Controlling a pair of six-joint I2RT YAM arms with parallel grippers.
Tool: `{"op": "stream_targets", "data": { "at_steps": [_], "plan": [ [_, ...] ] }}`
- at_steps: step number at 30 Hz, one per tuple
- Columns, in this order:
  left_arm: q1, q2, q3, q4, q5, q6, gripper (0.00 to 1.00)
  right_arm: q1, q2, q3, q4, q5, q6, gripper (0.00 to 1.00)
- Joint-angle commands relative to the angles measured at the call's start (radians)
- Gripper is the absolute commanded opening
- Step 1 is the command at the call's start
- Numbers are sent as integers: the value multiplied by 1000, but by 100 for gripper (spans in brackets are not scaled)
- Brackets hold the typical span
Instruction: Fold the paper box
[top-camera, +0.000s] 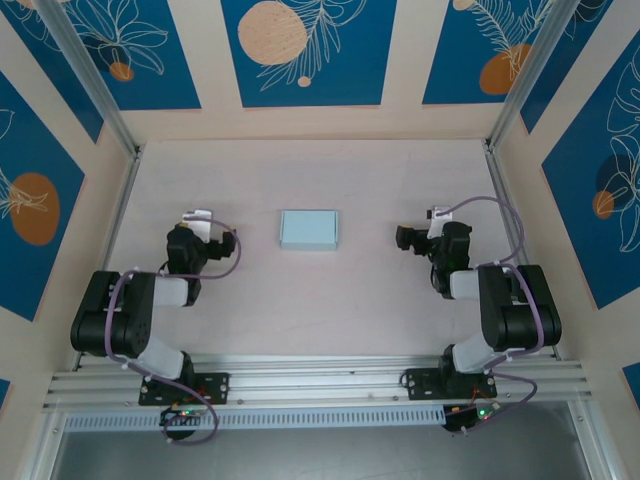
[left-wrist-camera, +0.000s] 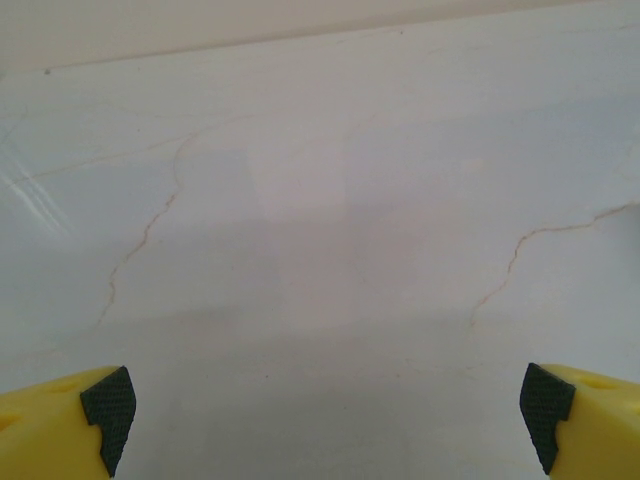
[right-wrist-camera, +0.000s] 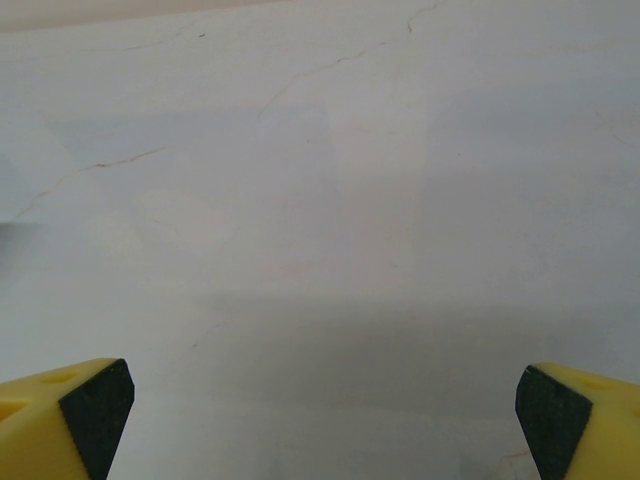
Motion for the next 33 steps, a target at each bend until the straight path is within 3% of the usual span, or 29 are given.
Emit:
{"op": "stream_targets", "data": {
  "at_steps": [1, 6, 11, 17, 33],
  "plan": [
    [13, 8, 10, -12, 7, -20, 100, -16, 0, 21, 33, -83, 0, 100],
    [13, 3, -6, 12, -27, -34, 100, -25, -1, 8, 57, -159, -19, 100],
    [13, 3, -6, 13, -27, -33, 100, -26, -1, 8, 57, -159, -18, 100],
    [13, 3, -6, 13, -27, -32, 100, 14, 0, 17, 39, 9, -2, 100],
    [12, 6, 1, 2, 6, -18, 100, 15, -1, 17, 39, 14, -2, 100]
  ]
}}
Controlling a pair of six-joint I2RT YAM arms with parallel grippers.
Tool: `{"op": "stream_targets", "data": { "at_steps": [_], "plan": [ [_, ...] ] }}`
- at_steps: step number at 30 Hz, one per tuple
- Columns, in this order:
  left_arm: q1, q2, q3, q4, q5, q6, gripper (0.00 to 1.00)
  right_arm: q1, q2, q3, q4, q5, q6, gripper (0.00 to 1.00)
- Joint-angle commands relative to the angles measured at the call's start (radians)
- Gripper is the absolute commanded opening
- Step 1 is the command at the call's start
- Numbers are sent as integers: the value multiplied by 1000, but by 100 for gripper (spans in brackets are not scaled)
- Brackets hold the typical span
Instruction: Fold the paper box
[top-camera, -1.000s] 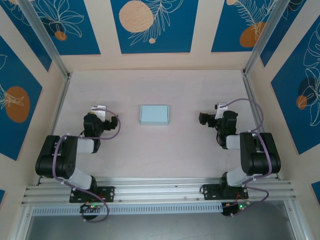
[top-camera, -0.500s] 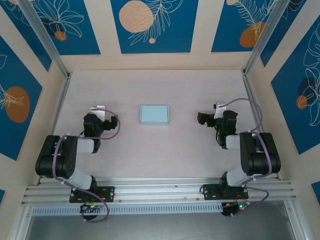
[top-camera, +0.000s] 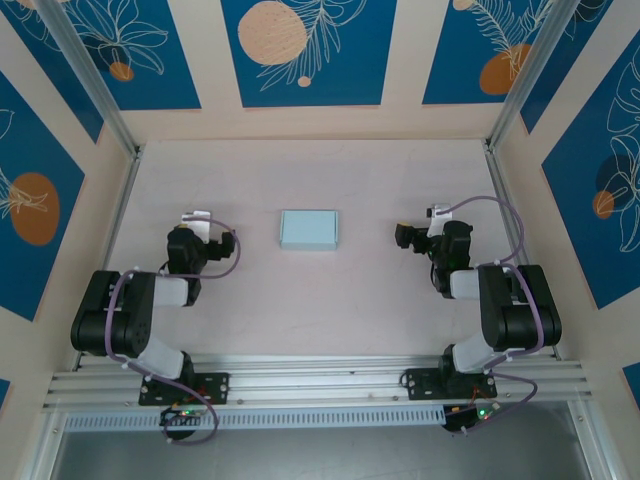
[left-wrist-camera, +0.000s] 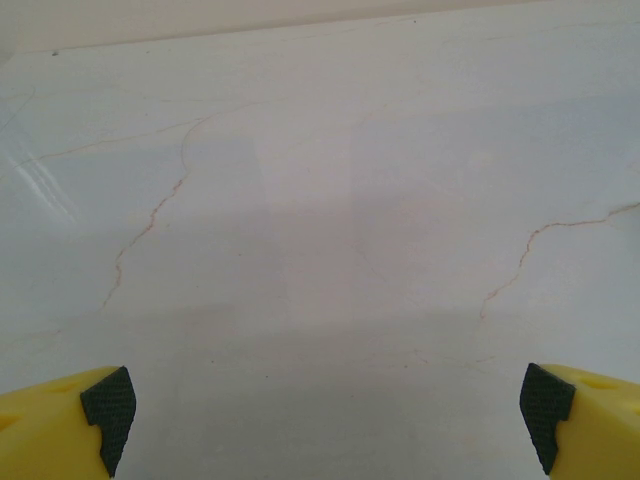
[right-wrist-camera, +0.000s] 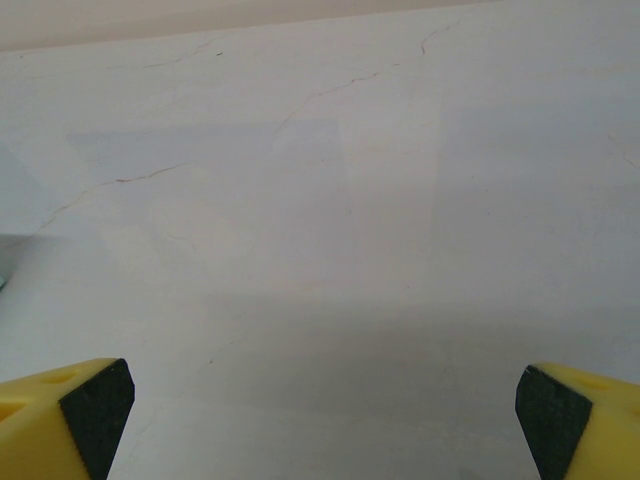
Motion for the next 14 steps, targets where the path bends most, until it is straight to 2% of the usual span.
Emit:
{"op": "stream_targets", "data": {
  "at_steps": [1, 14],
  "plan": [
    [12, 4, 2, 9, 24, 2, 100, 3, -1, 13, 15, 17, -1, 100],
    [12, 3, 1, 9, 26, 3, 100, 3, -1, 12, 14, 19, -2, 100]
  ]
}}
